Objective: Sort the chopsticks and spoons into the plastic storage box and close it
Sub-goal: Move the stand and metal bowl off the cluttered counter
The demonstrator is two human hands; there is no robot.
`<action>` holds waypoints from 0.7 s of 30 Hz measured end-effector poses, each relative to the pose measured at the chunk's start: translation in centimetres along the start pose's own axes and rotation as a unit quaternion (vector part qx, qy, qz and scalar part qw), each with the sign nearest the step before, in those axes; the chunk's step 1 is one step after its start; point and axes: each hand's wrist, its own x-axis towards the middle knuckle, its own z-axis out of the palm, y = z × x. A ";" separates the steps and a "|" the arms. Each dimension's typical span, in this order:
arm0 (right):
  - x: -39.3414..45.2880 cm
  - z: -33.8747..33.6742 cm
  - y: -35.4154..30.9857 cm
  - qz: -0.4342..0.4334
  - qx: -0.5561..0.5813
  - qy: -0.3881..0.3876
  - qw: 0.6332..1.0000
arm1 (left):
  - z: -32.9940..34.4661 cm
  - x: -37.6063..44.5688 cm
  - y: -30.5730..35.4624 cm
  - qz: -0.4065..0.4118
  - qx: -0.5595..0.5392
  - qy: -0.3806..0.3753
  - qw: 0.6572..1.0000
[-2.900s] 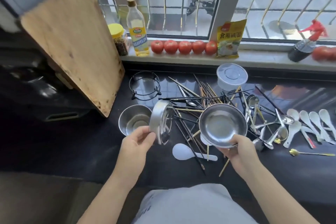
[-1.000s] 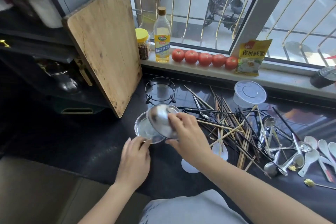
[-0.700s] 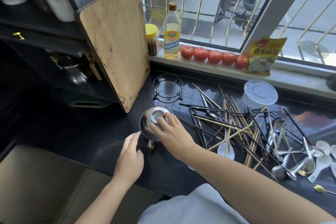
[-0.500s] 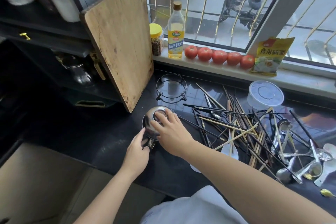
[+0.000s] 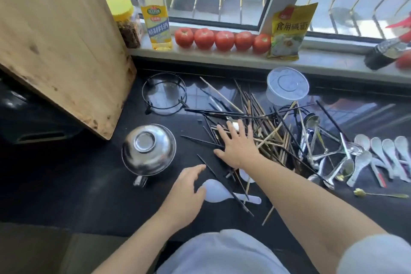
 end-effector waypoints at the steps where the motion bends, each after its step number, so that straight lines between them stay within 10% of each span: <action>1: -0.7 0.6 0.9 0.003 -0.002 0.008 1.000 | 1.3 1.1 -0.3 -0.053 -0.008 -0.021 0.998; 6: -3.2 2.4 7.0 0.016 -0.030 0.043 0.998 | 4.7 5.7 0.5 -0.192 -0.042 -0.010 0.981; 21: -7.7 4.9 22.2 -0.052 -0.065 0.061 0.995 | 17.5 11.4 11.1 -0.201 -0.067 -0.041 0.977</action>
